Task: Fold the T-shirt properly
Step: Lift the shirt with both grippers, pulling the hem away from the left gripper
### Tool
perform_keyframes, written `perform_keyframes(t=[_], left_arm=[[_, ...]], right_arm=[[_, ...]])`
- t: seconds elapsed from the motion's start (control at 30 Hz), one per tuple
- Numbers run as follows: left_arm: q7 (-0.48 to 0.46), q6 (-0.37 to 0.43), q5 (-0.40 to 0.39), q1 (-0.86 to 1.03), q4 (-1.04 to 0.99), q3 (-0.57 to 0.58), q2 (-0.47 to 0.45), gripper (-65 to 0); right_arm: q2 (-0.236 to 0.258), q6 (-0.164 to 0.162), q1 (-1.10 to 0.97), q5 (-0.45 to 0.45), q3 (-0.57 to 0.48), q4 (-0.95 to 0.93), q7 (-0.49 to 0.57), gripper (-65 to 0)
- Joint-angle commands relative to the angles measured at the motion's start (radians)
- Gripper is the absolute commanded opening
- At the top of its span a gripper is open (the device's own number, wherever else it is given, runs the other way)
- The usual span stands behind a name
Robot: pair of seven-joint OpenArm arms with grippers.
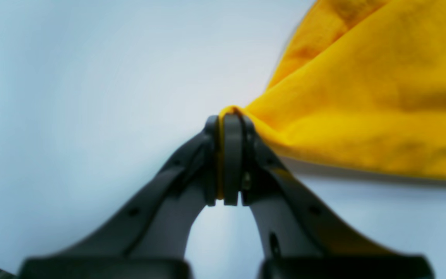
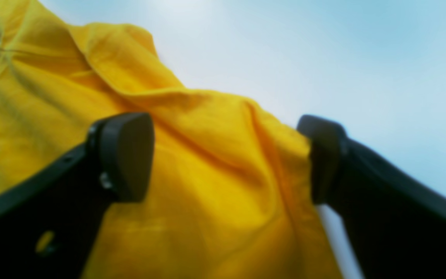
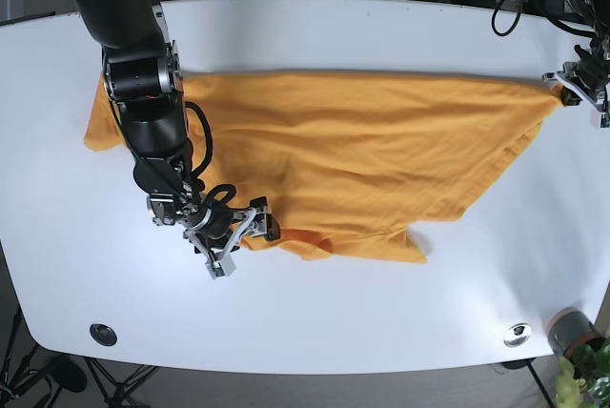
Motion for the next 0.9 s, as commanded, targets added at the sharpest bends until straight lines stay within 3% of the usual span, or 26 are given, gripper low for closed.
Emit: perform_keyframes(t=[0.0,0.23,0.3,0.5,0.87], left_arm=[[-0.015,-0.003,-0.009,-0.005,0.015,-0.008,-0.024,-65.0],[-0.015,0.003,-0.009,-0.013,0.013,-0.008,-0.025,-65.0],[-0.015,0.003,-0.007,-0.036,0.013,-0.008,-0.025,-65.0],[-0.011,0.003,0.063,-0.080,0.015,-0.008,-0.022,-65.0],[-0.008,-0.002,0.301,-0.269,0.018,-0.008,0.079,-65.0]], right_arm=[[-0.002,0.004,0.027,0.005,0.002,0.012,-0.005,-22.7],[0.002,0.012,0.027,-0.001,0.002,0.017,0.000,-57.7],[0.004,0.012,0.027,0.002,0.002,0.017,-0.002,-62.5],[0.034,0.012,-0.005,0.005,0.002,0.123,-0.019,-65.0],[0.094,0.004,-0.106,-0.003,0.052,0.633,-0.298,-65.0]])
